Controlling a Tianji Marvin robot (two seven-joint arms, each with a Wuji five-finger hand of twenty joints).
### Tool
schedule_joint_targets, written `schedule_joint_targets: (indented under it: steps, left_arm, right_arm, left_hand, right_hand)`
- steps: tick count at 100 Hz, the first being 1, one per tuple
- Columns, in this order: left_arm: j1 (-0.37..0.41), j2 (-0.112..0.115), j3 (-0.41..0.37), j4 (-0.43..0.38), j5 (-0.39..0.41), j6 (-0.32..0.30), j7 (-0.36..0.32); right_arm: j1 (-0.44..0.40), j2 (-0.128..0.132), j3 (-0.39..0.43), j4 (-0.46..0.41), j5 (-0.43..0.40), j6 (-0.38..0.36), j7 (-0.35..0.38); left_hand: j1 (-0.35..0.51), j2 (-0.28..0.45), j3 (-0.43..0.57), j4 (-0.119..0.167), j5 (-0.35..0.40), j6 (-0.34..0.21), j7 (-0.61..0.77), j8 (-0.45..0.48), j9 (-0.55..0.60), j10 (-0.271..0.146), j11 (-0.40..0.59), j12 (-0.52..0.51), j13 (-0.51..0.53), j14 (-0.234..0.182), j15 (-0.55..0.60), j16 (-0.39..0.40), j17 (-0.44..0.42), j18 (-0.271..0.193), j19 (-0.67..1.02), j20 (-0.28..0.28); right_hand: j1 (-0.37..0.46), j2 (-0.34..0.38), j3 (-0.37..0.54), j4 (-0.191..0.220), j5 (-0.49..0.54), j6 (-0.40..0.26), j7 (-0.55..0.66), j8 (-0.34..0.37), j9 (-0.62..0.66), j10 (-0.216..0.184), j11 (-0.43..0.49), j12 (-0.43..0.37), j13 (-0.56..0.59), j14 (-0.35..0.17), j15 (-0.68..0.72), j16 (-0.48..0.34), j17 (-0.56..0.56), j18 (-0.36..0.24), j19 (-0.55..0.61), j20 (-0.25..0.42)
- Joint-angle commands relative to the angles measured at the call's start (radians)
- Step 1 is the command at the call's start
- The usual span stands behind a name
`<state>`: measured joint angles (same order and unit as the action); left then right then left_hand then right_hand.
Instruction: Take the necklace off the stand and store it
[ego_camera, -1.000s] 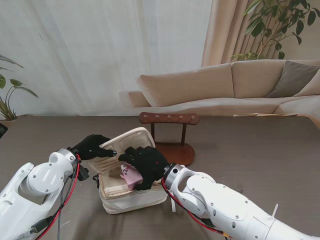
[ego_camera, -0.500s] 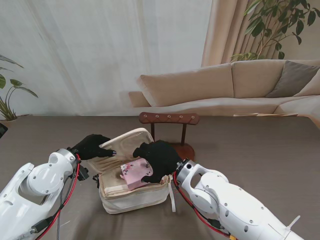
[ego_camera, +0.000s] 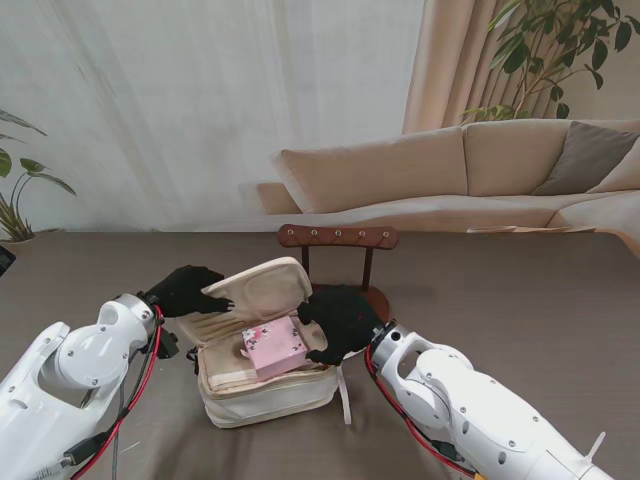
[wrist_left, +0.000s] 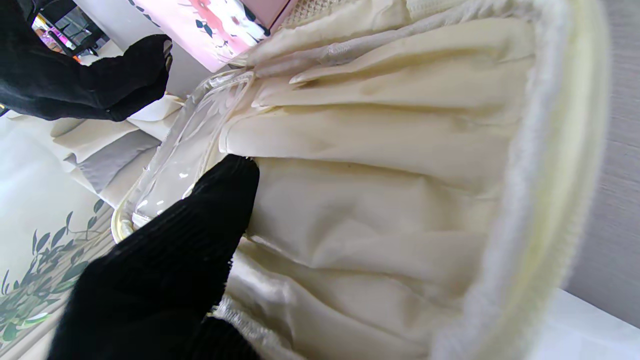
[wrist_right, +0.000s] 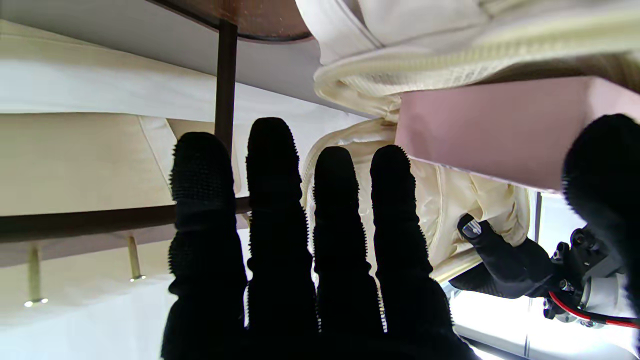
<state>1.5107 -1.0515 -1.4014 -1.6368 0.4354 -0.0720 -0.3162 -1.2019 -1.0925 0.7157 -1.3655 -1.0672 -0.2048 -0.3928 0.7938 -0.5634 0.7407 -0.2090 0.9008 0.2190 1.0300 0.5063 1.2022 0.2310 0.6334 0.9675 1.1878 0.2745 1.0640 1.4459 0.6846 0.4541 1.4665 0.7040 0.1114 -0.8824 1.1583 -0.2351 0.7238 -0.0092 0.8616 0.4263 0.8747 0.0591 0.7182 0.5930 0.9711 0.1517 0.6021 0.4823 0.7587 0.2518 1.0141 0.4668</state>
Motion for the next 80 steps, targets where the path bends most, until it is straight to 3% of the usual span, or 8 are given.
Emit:
schedule_joint_targets:
  steps: [1,57,80]
  left_arm:
    - [0.001,0.0,0.0,-0.007,0.001,-0.003,-0.022]
    - [-0.014,-0.001,0.0,0.002,0.017,-0.028,-0.007]
    - [-0.006,0.002,0.002,-0.008,0.043,-0.052,-0.007]
  right_arm:
    - [-0.011,0.0,-0.009,0.007,0.002,0.001,0.012]
    - [-0.047,-0.023,-0.063,-0.036,0.062,0.021,0.013]
    - [-0.044,-0.017,-0.046,-0.038,0.054,0.018,0.026]
  left_hand:
    - [0.044,0.006,-0.009,0.041,-0.019,0.01,0.019,0.004,-0.002,0.016,0.01,0.013,0.019,0.0,0.014,0.016,-0.008,0.028,0.059,0.017]
    - [0.045,0.01,-0.013,0.041,-0.02,0.005,0.016,0.004,-0.006,0.016,0.01,0.01,0.018,-0.002,0.015,0.019,-0.012,0.027,0.063,0.018]
    - [0.049,0.012,-0.016,0.042,-0.023,0.001,0.012,0.003,-0.016,0.015,-0.001,0.002,-0.001,-0.002,0.011,0.023,-0.024,0.024,0.062,0.02]
  right_hand:
    - [0.026,-0.061,0.049,0.029,0.025,0.005,0.019,0.029,0.027,-0.008,0.014,0.017,0.034,-0.011,0.015,0.013,-0.35,0.03,0.037,0.023]
    - [0.058,-0.05,0.063,0.035,0.124,-0.005,0.016,0.072,0.075,-0.01,-0.012,0.028,0.054,-0.016,-0.002,0.017,-0.346,0.03,0.042,0.008]
    - [0.049,-0.041,0.055,0.035,0.076,-0.004,-0.015,0.073,0.042,-0.005,-0.023,0.028,0.04,-0.012,-0.01,0.017,-0.357,0.029,0.039,0.003]
